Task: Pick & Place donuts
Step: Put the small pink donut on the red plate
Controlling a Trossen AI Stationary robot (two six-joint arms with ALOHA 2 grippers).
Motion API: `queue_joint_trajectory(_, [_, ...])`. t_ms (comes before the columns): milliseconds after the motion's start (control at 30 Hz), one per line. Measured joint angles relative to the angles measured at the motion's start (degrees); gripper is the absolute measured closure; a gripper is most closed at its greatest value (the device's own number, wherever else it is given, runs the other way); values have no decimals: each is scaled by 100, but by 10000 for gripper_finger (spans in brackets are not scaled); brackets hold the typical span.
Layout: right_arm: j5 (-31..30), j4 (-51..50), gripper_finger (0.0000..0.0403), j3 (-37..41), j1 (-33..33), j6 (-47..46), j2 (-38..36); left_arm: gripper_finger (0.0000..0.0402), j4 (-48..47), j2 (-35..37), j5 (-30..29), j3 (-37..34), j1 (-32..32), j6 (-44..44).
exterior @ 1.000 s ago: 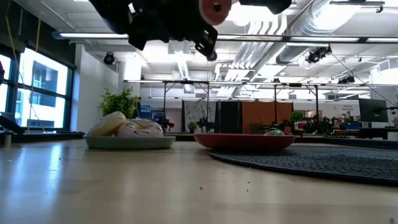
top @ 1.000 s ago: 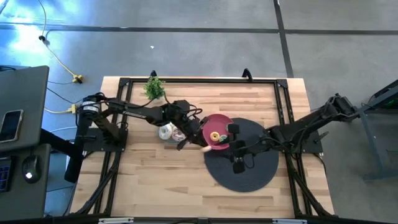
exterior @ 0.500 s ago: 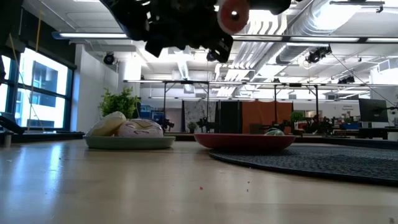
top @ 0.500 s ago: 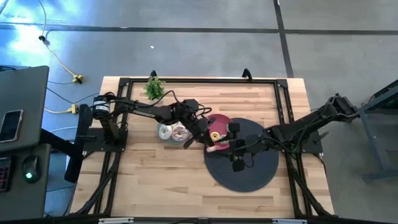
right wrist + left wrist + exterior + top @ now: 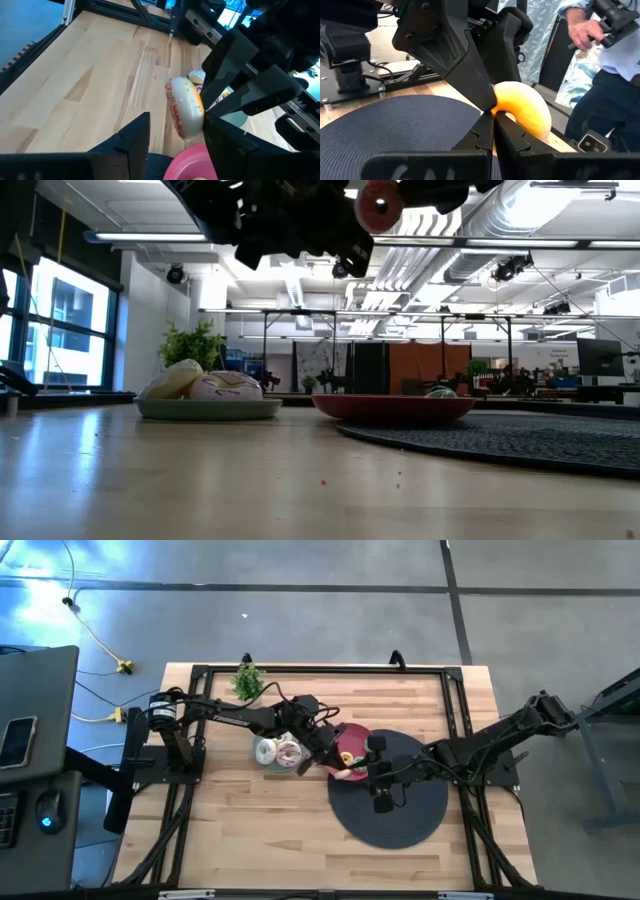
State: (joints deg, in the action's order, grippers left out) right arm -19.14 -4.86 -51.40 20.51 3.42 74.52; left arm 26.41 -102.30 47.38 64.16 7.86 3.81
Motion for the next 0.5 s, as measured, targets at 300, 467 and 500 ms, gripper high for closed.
queue_joint_trajectory(300, [24, -15, 290, 0, -134, -336, 0, 400, -13, 0, -226, -4, -11, -48])
queue_joint_trajectory(467, [-15, -181, 342, 0, -144, -340, -1, 367, -55, -2, -585, -7, -9, -105])
queue_joint_trajectory(500, [-15, -231, 355, -3, -144, -352, -2, 354, -106, -2, -645, -7, -9, -107])
